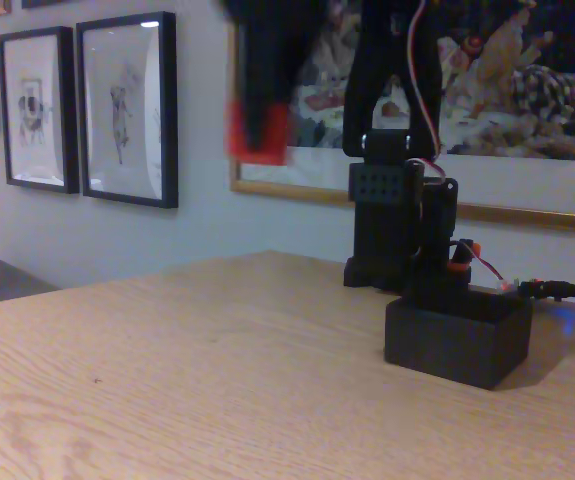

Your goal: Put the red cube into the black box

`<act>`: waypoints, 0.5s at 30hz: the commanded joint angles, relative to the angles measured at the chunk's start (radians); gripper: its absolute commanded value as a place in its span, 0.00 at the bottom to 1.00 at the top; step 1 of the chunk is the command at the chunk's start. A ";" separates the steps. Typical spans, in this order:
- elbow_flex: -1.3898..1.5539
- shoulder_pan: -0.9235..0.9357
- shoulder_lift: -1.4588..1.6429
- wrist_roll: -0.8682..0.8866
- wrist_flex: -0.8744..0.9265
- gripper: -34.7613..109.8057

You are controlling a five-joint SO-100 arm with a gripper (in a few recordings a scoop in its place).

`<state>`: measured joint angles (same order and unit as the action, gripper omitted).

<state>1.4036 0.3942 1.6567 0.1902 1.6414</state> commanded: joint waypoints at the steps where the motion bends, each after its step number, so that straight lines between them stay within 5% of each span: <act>1: 0.098 0.201 0.114 -0.074 0.023 0.25; 8: 0.224 0.492 0.037 -0.267 0.011 0.26; 15: 0.321 0.512 -0.041 -0.282 -0.029 0.27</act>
<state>1.6874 0.9097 1.6061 -0.0874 1.6306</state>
